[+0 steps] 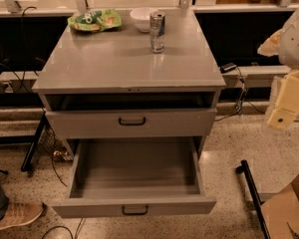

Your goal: Close middle drawer

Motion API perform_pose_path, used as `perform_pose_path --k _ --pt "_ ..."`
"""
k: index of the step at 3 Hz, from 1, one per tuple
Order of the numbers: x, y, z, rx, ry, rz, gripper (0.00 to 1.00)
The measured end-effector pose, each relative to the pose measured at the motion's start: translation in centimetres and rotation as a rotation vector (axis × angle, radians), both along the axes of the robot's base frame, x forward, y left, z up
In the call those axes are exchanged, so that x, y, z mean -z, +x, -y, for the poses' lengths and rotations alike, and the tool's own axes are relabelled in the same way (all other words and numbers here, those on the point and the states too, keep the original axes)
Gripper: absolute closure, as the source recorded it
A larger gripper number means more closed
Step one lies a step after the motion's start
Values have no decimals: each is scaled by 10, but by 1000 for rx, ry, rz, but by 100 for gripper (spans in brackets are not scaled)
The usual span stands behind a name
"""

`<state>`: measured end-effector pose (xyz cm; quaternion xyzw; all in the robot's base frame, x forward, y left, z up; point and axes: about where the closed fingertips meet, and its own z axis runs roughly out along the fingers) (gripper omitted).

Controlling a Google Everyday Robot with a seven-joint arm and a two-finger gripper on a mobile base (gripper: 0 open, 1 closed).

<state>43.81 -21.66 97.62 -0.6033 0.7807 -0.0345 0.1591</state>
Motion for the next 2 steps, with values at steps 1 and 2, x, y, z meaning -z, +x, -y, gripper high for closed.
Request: perform_pose_path --k 1,2 --pt "0 0 0 0 0 0 0" --pt "33 -6 -6 48 54 -25 0"
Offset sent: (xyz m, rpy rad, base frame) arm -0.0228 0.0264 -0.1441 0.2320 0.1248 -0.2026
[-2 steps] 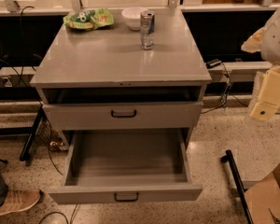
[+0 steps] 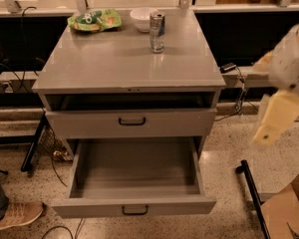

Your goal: Close middle drawer

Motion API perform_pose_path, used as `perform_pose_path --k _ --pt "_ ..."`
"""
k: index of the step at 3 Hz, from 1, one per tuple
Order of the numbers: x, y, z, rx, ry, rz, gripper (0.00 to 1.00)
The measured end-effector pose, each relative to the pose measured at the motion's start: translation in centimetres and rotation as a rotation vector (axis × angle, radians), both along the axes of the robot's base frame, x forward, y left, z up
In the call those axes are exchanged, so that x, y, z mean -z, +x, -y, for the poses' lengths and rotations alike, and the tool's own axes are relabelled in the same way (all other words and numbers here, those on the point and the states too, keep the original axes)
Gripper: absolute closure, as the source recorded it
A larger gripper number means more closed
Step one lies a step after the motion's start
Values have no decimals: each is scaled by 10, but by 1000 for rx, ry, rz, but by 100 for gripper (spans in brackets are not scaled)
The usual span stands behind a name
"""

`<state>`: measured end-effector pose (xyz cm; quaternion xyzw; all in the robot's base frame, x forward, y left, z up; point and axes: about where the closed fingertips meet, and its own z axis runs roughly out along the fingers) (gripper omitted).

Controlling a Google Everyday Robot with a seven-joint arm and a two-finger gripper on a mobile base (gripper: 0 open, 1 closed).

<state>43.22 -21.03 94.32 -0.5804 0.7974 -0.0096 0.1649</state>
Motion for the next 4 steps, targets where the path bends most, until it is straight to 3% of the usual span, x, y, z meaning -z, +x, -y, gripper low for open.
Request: perform_pose_path --k 1,2,3,4 --pt "59 -18 -19 107 156 -42 0" --pt "85 -21 -20 137 178 -41 0" --pt "86 -21 -20 137 178 -42 0" --pt "143 -25 -29 148 207 -136 0"
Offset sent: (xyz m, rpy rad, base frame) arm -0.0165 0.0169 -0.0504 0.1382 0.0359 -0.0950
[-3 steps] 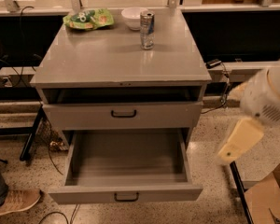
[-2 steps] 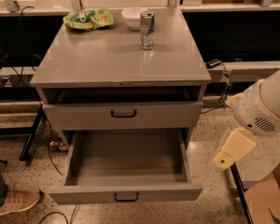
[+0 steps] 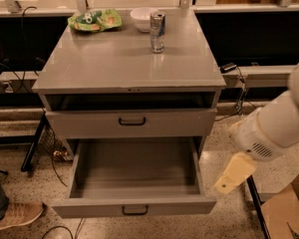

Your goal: Close middle drawer

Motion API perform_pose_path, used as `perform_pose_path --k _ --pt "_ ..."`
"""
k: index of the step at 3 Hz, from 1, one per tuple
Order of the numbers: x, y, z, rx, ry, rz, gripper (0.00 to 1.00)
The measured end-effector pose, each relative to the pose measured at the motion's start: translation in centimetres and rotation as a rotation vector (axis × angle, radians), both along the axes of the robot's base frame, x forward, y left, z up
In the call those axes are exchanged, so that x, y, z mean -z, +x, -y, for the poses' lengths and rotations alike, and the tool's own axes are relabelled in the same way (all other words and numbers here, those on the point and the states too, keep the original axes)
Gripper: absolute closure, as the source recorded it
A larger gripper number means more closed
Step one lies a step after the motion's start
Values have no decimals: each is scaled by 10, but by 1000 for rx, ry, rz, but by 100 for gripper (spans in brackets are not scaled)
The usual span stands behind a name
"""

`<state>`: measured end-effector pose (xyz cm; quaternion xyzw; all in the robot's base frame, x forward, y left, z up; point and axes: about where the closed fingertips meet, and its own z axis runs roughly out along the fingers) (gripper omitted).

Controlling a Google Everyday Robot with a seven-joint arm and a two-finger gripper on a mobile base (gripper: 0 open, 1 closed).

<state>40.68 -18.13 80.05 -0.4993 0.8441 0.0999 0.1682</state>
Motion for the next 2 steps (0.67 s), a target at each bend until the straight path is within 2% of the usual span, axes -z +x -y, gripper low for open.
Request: perform_pose_path --k 1,2 --pt "85 -11 -16 5 43 -136 0" --pt "151 -20 -30 7 65 -241 0"
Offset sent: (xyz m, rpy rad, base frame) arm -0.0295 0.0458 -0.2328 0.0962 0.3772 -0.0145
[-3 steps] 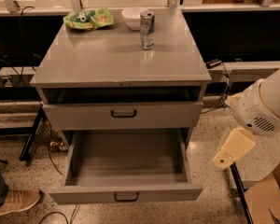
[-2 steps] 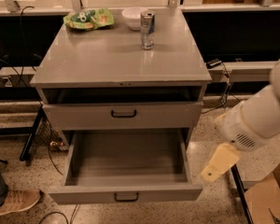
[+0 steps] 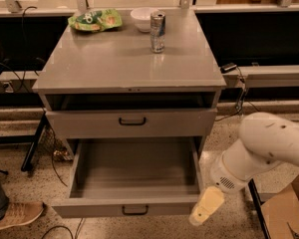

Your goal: Close middle drawer

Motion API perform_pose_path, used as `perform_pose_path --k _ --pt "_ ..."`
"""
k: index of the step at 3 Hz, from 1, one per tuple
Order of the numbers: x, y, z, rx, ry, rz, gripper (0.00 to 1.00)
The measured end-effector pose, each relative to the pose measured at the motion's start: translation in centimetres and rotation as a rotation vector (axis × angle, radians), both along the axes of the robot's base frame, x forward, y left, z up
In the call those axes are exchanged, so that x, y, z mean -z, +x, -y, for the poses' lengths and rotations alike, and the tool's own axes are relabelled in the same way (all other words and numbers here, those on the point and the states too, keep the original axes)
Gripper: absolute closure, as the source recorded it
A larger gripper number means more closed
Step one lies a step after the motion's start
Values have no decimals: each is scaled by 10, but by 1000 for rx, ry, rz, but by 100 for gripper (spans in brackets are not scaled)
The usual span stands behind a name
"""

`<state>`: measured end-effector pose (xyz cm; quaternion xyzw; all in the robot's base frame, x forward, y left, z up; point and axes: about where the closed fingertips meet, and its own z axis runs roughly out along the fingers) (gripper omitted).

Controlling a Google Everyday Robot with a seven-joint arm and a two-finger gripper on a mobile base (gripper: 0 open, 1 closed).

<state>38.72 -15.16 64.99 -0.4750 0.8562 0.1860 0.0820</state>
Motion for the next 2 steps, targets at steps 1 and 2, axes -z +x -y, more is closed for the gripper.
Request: perform_pose_path --k 1,2 --pt "49 -10 -10 17 -6 -75 19" --pt "84 -16 -20 26 -3 -121 43"
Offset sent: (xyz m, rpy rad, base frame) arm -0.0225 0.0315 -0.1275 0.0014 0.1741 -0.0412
